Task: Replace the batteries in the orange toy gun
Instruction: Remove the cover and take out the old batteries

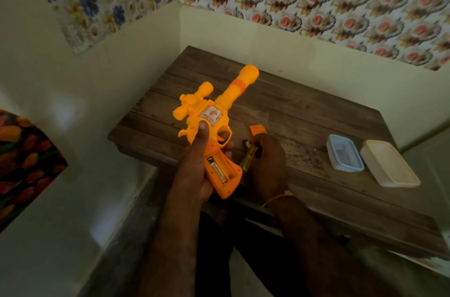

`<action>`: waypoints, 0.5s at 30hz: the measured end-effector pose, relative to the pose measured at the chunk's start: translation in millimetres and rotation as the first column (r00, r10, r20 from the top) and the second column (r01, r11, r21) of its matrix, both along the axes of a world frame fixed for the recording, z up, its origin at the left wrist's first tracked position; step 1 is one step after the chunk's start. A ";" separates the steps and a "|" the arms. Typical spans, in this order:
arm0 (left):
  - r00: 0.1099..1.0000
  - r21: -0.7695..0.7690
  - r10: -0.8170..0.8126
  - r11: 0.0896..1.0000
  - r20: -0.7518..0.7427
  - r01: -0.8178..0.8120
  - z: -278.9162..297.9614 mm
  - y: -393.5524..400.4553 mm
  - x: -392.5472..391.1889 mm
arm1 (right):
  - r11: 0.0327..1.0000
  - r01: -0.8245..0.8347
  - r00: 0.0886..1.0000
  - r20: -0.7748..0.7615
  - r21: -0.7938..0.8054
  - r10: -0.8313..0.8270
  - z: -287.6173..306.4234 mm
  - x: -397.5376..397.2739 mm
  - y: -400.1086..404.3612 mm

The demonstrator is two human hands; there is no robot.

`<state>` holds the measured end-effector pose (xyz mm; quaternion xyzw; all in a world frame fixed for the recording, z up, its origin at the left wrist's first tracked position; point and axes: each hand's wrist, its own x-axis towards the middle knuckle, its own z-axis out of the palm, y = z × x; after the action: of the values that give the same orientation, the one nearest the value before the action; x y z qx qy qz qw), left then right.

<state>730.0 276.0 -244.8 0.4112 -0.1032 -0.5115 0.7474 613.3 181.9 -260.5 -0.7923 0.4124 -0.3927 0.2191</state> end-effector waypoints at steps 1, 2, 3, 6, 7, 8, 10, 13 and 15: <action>1.000 -0.004 0.002 1.000 0.003 -0.002 -1.2 -0.8 0.1 | 1.000 -0.003 1.000 -0.030 -0.019 0.003 -0.1 -0.2 -0.2; 1.000 -0.005 0.002 1.000 0.011 -0.002 -2.6 -1.6 0.4 | 0.999 -0.007 0.999 -0.051 -0.039 0.005 0.0 -0.3 -0.2; 1.000 -0.007 0.001 1.000 0.017 -0.001 -2.4 -2.0 0.2 | 0.999 -0.010 0.998 -0.062 -0.046 0.007 -0.8 -0.1 -0.4; 1.000 -0.011 0.001 1.000 0.020 -0.001 -6.1 -3.6 -0.2 | 1.000 -0.008 0.997 -0.075 -0.012 0.007 1.1 -4.4 1.7; 1.000 -0.012 -0.001 1.000 0.014 0.001 -6.3 -3.6 -0.5 | 1.000 -0.003 0.998 -0.064 0.003 0.003 2.8 -7.5 2.1; 1.000 -0.015 -0.005 1.000 0.006 0.005 -7.7 -3.6 -0.2 | 1.000 0.005 0.999 -0.036 0.019 -0.004 5.0 -11.1 3.0; 1.000 -0.013 -0.024 1.000 0.000 0.024 -7.9 -3.8 0.4 | 0.999 0.019 0.998 0.051 0.031 -0.021 13.9 -19.6 8.4; 0.999 -0.002 -0.050 0.999 -0.002 0.050 -9.2 -4.3 0.9 | 0.993 -0.004 0.965 0.259 0.115 -0.026 42.3 -28.8 29.8; 0.998 0.014 -0.068 0.998 -0.008 0.068 -8.3 -4.2 -1.5 | 0.980 -0.123 0.938 0.341 0.159 0.063 63.4 -34.4 49.6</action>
<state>728.5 271.8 -253.2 0.4110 -0.1106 -0.5388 0.7270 579.0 231.5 -197.0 -0.7100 0.3645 -0.4723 0.3741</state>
